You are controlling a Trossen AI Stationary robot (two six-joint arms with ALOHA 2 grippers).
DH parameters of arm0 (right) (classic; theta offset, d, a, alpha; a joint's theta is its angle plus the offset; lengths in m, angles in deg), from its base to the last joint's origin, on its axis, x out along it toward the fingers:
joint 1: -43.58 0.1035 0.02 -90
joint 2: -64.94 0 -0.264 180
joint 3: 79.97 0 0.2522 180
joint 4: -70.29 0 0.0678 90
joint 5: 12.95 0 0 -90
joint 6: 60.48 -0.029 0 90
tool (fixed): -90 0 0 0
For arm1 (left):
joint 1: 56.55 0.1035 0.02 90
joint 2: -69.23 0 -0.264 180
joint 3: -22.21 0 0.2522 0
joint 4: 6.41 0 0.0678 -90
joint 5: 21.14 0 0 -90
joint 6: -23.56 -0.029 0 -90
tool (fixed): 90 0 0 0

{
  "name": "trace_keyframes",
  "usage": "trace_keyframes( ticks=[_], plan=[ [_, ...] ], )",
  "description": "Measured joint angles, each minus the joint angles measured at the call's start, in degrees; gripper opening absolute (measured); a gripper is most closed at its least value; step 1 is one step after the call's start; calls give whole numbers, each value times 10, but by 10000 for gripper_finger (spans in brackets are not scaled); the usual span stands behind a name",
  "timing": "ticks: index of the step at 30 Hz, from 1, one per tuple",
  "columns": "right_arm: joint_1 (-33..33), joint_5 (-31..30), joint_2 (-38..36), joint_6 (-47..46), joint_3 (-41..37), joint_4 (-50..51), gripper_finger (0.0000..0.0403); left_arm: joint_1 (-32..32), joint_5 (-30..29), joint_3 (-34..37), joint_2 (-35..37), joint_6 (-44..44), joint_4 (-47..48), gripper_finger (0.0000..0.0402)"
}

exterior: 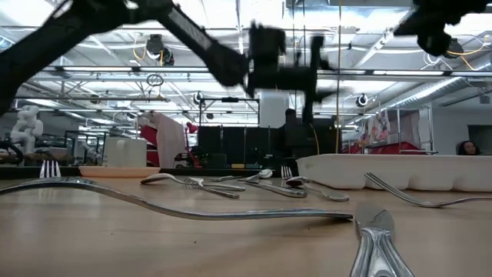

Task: Sort silverware
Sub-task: Put the silver fork into the silverware rack

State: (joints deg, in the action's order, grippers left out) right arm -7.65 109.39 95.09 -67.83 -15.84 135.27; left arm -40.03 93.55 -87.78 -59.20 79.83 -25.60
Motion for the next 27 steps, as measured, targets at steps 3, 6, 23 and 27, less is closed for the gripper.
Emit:
trace_keyframes(
  ticks=[3, 6, 23, 27],
  plan=[
    [0, -69, 29, 29, 0, 60, 0, -2, 8, 0, 75, -44, 57, 125],
    [1, -120, 72, 54, 0, 83, 0, -1, -13, 0, 157, -116, 141, 125],
    [169, -265, 321, 1, 0, 52, 0, -44, -198, -1, 402, -312, 395, 125],
    [203, -266, 344, 12, 0, 0, 0, -47, -202, -1, 423, -312, 441, 125]
  ],
)
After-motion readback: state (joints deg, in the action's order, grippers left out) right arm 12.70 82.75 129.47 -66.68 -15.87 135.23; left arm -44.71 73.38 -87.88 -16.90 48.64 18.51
